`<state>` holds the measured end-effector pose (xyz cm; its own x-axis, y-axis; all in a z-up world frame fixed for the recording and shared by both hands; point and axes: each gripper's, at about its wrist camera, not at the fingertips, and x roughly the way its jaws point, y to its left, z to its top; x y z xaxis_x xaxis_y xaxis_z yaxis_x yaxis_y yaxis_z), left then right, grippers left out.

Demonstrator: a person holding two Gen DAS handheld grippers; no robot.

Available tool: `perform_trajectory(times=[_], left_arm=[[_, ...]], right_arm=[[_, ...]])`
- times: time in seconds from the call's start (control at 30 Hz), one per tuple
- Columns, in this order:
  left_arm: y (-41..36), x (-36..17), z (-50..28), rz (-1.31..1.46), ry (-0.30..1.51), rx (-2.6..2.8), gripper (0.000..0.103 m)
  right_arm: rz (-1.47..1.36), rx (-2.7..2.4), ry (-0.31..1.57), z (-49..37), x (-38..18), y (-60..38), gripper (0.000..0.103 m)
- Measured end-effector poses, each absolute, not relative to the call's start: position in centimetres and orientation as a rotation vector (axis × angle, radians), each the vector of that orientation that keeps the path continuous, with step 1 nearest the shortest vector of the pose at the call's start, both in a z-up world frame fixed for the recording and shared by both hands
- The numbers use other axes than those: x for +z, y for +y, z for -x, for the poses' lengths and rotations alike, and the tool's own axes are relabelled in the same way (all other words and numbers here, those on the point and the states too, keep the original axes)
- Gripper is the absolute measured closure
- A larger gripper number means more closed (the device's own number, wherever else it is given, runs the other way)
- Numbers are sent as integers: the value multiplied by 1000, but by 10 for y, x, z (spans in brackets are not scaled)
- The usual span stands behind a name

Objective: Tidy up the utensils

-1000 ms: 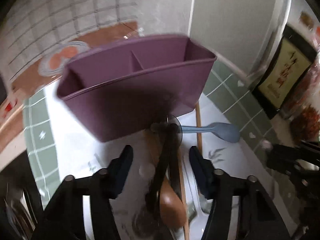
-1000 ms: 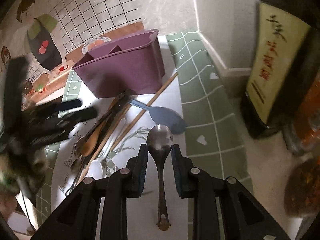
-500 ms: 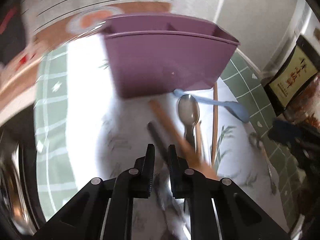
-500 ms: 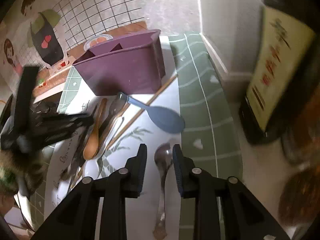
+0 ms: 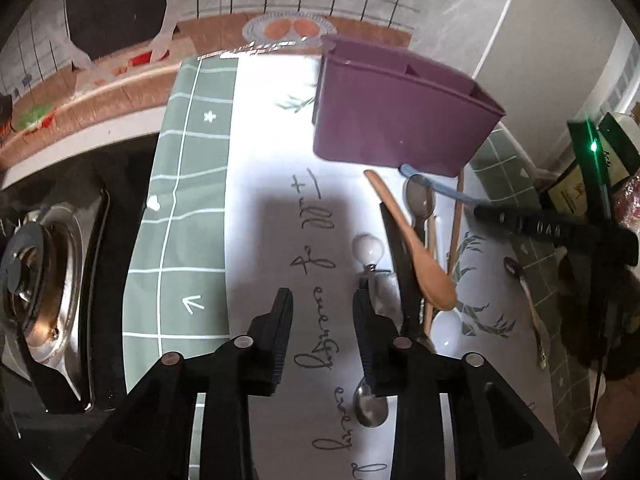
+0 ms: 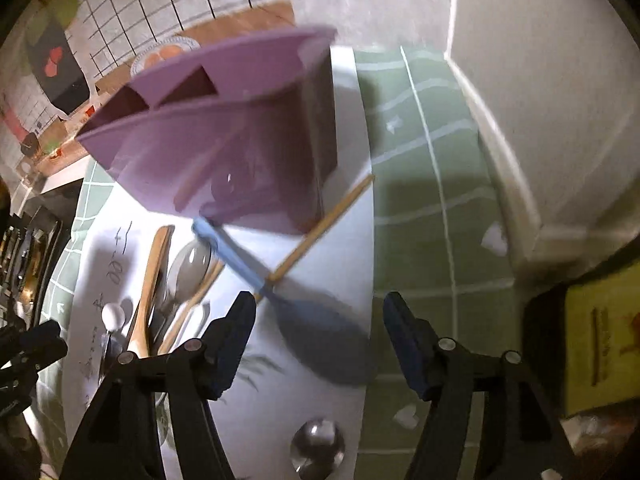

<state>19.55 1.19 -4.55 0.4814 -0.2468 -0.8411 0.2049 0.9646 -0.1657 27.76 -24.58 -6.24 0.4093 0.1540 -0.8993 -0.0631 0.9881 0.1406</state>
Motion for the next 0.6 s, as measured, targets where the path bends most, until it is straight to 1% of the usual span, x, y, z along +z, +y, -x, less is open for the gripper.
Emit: perform_trajectory(times=[0.1,0.17,0.23,0.33,0.4,0.47,0.5,0.53,0.57,0.6], left_arm=[[5,-40,-194,36,1017,-294,66],[0,-38,-195,31,1010,-304,62],[-3,-38,-195,22,1006,-307,59],[-2,-39,-195,17,1002,-310,47],[3,-40,-194,16,993,-294,42],[10,-40,-193,31,989,-276,29],[14,-39,-193,44,986,-269,25],[17,-39,-192,52,985,-261,19],[21,-38,-192,61,982,-250,12],[26,-37,-190,65,979,-238,9]], right_arm=[[-127,160,1158,-256,-64,-243,53],[-146,189,1173,-239,-63,-238,56],[-160,243,1185,-219,-62,-228,57],[-134,299,1192,-200,-58,-214,57],[-86,282,1163,-196,-50,-207,57],[33,214,1097,-197,-38,-201,57],[89,186,1075,-199,-36,-196,56],[146,158,1058,-204,-34,-192,54],[187,139,1052,-210,-34,-188,42],[211,129,1045,-215,-34,-187,29]])
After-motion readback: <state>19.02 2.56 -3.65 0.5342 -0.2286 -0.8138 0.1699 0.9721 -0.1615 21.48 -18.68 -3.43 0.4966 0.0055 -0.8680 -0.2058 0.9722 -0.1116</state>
